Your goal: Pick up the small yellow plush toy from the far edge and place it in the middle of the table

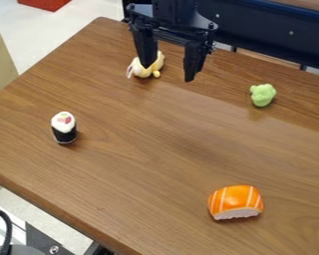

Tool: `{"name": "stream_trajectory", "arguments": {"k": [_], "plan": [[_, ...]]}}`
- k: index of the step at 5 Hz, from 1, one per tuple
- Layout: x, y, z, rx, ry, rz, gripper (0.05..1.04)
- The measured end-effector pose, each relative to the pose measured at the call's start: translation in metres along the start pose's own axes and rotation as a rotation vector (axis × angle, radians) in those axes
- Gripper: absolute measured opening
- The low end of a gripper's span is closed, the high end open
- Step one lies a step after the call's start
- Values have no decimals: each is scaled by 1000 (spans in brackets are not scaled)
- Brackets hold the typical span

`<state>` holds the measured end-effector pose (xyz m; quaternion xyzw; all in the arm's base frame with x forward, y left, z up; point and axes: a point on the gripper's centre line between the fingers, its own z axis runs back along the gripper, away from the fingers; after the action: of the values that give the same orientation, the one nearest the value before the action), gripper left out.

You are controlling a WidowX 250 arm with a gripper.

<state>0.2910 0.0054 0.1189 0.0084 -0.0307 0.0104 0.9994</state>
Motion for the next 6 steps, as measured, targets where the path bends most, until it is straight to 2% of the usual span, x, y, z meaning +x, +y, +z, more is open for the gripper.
{"name": "stream_trajectory", "arguments": {"k": [2, 4, 6], "plan": [[2, -1, -16, -1, 66, 33, 988], [29, 17, -17, 6, 33, 128, 988], [58, 66, -12, 22, -26, 248, 988]]}}
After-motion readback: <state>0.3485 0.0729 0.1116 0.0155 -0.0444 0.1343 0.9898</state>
